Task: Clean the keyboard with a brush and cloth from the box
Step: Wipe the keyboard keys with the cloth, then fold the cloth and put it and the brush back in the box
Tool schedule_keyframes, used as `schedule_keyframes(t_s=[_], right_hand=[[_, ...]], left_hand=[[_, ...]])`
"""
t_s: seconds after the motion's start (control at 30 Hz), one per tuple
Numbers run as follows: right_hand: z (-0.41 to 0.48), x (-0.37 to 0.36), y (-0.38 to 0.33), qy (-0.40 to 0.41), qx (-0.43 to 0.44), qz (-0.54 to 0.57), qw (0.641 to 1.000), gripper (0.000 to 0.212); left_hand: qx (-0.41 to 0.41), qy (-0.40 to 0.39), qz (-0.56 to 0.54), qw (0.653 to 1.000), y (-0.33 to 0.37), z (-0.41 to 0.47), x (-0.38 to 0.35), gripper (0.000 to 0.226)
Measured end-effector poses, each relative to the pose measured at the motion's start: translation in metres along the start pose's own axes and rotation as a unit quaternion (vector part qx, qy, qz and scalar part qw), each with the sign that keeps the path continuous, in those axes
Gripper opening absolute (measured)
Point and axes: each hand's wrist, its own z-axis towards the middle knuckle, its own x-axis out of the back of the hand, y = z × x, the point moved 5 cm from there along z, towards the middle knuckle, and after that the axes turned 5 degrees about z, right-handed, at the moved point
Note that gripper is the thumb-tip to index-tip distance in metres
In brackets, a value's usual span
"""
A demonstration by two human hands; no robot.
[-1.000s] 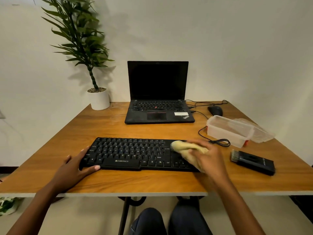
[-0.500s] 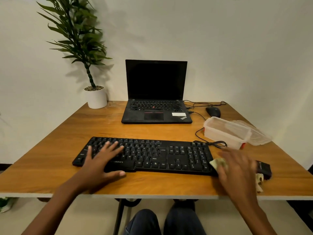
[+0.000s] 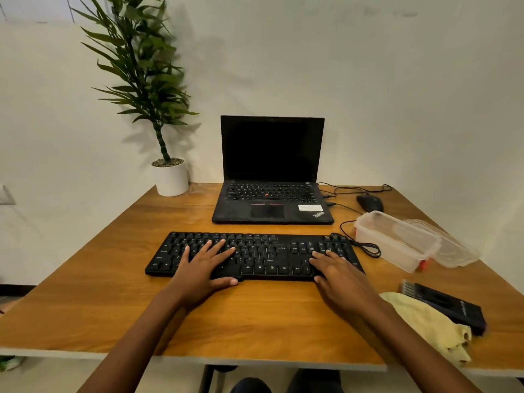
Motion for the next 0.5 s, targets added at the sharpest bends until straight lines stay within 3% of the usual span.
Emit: schedule_keyframes(t_s=[0.33, 0.5], right_hand=[[0.047, -0.004, 0.012, -0.021, 0.003, -0.017, 1.0, 0.047], [0.047, 0.004, 0.016, -0.048, 0.019, 0.049, 0.997, 0.046]], left_hand=[[0.011, -0.016, 0.003, 1.0, -0.012, 0.044, 0.001, 0.129], [0.026, -0.017, 0.012, 0.999, -0.008, 0.045, 0.003, 0.083]])
